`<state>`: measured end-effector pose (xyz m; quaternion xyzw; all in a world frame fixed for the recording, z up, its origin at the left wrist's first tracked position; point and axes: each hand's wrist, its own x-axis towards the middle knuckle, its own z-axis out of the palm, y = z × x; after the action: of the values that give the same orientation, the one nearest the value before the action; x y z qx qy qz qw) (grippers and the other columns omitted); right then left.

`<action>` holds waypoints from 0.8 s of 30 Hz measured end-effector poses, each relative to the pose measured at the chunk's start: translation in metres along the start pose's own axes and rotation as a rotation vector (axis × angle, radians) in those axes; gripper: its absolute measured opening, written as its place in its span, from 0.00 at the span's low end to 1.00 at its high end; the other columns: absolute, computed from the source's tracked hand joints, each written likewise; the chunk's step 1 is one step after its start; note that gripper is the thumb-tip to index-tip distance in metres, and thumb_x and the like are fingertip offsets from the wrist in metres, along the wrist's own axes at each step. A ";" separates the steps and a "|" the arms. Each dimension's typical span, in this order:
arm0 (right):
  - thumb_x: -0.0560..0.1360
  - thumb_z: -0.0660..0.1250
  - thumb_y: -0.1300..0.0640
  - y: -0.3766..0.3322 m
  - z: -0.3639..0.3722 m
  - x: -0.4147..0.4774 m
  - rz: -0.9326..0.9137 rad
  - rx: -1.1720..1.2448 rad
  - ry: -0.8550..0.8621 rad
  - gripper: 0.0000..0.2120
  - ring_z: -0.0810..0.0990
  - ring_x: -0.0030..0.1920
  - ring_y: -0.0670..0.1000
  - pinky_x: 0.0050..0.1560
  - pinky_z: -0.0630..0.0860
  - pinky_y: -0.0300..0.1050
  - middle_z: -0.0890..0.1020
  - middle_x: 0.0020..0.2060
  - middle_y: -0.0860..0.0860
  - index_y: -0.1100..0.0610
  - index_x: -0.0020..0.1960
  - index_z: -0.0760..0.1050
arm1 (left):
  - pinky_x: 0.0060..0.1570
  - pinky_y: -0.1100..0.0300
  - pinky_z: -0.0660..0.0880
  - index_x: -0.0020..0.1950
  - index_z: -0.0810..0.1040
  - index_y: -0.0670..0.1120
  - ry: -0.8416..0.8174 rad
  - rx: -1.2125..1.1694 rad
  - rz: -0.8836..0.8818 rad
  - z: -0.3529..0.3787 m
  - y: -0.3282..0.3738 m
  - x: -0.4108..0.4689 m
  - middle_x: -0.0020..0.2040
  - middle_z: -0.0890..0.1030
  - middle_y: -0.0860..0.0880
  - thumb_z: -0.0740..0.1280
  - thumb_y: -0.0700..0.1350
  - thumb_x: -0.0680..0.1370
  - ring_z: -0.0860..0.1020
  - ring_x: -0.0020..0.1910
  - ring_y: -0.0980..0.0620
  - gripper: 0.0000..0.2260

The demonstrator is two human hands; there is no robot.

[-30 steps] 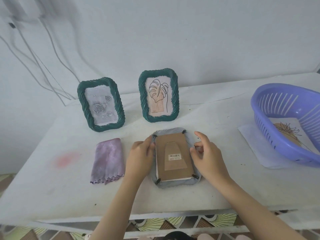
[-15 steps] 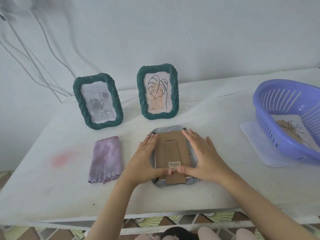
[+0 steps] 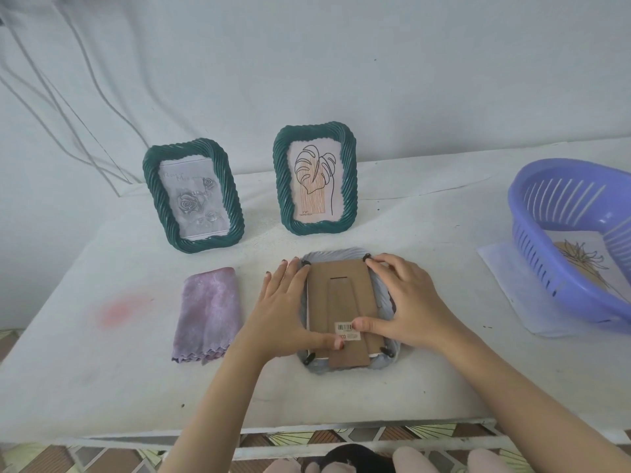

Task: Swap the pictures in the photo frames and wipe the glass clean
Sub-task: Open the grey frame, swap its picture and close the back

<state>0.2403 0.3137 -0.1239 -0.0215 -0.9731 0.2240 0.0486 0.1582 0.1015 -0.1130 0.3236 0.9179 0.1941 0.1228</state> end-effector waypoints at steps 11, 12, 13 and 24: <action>0.51 0.48 0.17 -0.003 -0.009 0.006 0.038 -0.046 -0.101 0.59 0.56 0.69 0.49 0.70 0.51 0.47 0.57 0.69 0.46 0.48 0.74 0.51 | 0.71 0.51 0.37 0.76 0.40 0.51 -0.103 0.105 -0.037 -0.009 0.006 0.012 0.74 0.45 0.52 0.60 0.78 0.47 0.40 0.72 0.49 0.64; 0.50 0.51 0.17 -0.004 -0.011 0.007 0.042 -0.052 -0.119 0.60 0.56 0.69 0.49 0.70 0.51 0.47 0.56 0.68 0.46 0.48 0.74 0.50 | 0.71 0.52 0.40 0.76 0.40 0.51 -0.122 0.110 -0.046 -0.011 0.008 0.014 0.73 0.45 0.52 0.62 0.77 0.47 0.41 0.72 0.49 0.65; 0.51 0.55 0.18 -0.005 -0.012 0.008 0.045 -0.055 -0.136 0.59 0.56 0.69 0.50 0.69 0.51 0.47 0.56 0.68 0.46 0.47 0.75 0.49 | 0.71 0.53 0.42 0.76 0.40 0.51 -0.142 0.121 -0.055 -0.013 0.010 0.016 0.72 0.45 0.51 0.65 0.76 0.47 0.42 0.71 0.49 0.65; 0.58 0.64 0.25 -0.009 -0.019 0.014 0.095 -0.083 -0.216 0.55 0.56 0.69 0.51 0.68 0.53 0.46 0.57 0.68 0.49 0.46 0.75 0.46 | 0.71 0.50 0.40 0.75 0.35 0.51 -0.182 0.076 -0.063 -0.010 0.010 0.020 0.75 0.38 0.51 0.71 0.72 0.54 0.37 0.73 0.48 0.64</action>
<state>0.2281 0.3152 -0.1019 -0.0452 -0.9790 0.1868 -0.0683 0.1451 0.1184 -0.1016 0.3152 0.9193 0.1252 0.1995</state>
